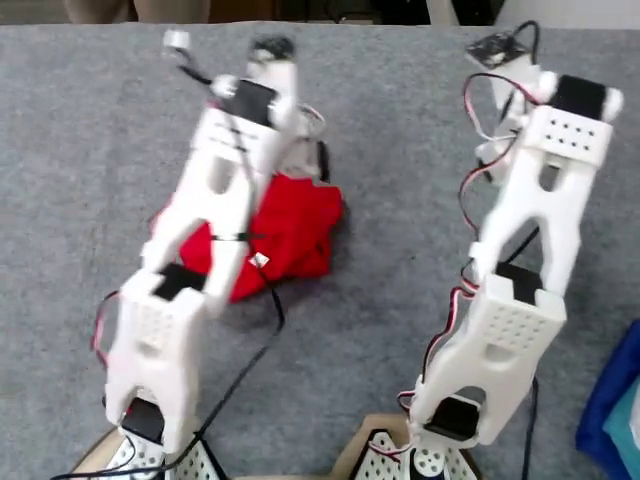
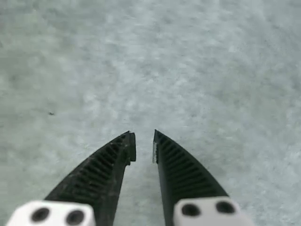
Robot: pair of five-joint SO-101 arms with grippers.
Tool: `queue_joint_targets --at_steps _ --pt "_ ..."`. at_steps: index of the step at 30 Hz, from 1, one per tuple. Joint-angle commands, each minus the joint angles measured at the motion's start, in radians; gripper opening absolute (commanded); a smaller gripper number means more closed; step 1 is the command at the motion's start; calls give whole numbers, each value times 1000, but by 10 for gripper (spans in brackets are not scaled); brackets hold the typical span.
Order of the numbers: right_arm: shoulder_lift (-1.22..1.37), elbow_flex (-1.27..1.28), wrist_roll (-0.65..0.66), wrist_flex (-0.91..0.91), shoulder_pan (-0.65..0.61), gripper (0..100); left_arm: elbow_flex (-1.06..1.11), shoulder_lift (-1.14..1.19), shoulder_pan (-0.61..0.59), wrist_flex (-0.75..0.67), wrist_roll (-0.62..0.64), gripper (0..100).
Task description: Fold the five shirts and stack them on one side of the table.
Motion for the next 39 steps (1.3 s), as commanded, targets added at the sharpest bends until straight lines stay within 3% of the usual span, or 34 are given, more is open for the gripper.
queue_joint_targets --at_steps 1,7,17,19,24,30,35,39 --pt "-128 -12 -114 29 -59 81 130 -168 -126 12 -80 274" --pt "-404 248 -285 29 -202 81 379 -189 -222 -3 -282 274" --pt "-817 978 -333 -71 -590 81 499 -114 -233 -281 -358 274" --pt "-822 1070 -456 -132 -687 81 511 -82 -255 -282 -390 274" --pt "-774 1092 -945 -216 -803 83 508 -48 -351 -282 -439 274" --pt "-659 1046 -1215 -331 -843 104 497 -48 -482 -229 -534 274" --pt "-562 1044 -1453 -384 -883 309 453 -48 -591 -147 -588 274" --pt "-538 1049 -1556 -434 -903 446 411 -48 -661 -97 -631 274"
